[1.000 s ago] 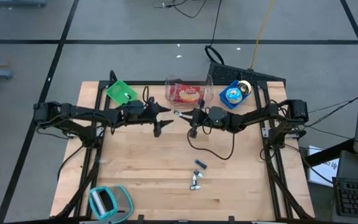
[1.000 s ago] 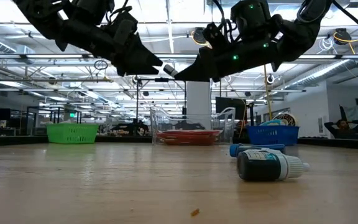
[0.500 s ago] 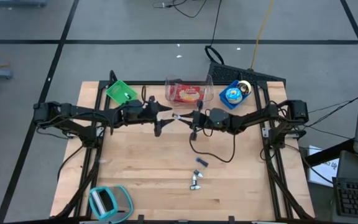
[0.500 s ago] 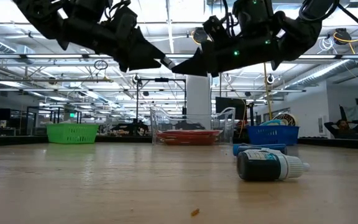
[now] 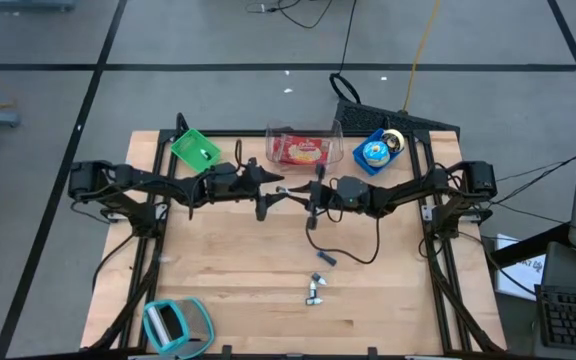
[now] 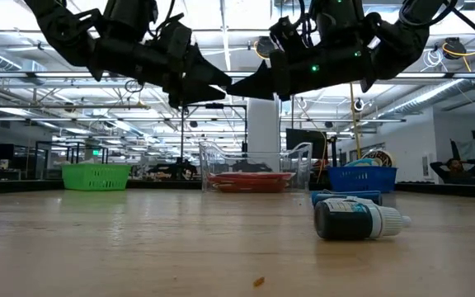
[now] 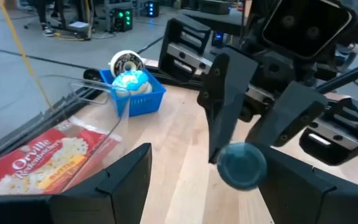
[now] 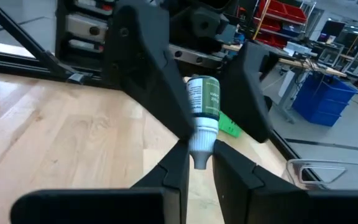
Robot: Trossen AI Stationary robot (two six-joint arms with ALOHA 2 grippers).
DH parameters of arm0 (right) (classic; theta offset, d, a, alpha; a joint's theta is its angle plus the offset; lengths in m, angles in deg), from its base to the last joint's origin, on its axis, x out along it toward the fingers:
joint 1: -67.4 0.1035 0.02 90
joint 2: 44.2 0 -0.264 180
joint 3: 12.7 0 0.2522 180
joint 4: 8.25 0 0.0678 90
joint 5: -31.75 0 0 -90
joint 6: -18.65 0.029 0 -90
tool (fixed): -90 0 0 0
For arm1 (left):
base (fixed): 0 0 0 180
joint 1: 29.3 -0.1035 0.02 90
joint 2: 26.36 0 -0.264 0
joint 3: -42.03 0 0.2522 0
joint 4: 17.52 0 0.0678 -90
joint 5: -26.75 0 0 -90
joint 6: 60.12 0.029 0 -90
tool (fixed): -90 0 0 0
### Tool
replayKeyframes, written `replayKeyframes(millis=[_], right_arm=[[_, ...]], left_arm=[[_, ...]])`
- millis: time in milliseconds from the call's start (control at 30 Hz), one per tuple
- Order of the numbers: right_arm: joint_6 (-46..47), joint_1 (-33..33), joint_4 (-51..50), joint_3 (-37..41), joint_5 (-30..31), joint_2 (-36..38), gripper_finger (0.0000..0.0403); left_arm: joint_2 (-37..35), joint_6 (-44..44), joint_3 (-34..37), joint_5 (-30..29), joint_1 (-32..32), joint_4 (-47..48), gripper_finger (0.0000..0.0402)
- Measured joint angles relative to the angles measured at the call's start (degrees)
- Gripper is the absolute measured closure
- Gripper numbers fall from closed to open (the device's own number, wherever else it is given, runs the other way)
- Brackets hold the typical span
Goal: Pick & Place Food Item
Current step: Put the green food coloring bottle into the green bin
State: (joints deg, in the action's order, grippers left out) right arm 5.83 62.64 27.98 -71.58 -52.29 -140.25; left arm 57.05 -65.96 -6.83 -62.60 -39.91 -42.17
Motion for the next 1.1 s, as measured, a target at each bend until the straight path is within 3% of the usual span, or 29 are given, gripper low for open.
replayKeyframes(millis=[300,633,833,967,1100], right_arm=[[0.1,0.1,-0.1,0.0,-0.3,0.0,0.0357],[0.1,0.0,-0.2,0.0,-0.1,0.0,0.0357],[0.1,0.0,-0.3,0.0,-0.1,0.0,0.0346],[2.1,0.0,-0.2,0.0,0.3,0.0,0.0320],[7.4,0.0,-1.8,0.0,0.0,0.4,0.0297]], left_arm=[[0.0,-0.3,0.0,1.9,0.0,-1.2,0.0149],[0.0,-2.6,0.0,2.4,0.1,-1.0,0.0269],[-0.1,-3.2,0.0,3.9,0.1,-0.9,0.0318],[-1.8,-3.1,0.0,4.0,-0.8,0.2,0.0326],[-5.6,-3.0,0.0,2.2,-2.4,3.2,0.0309]])
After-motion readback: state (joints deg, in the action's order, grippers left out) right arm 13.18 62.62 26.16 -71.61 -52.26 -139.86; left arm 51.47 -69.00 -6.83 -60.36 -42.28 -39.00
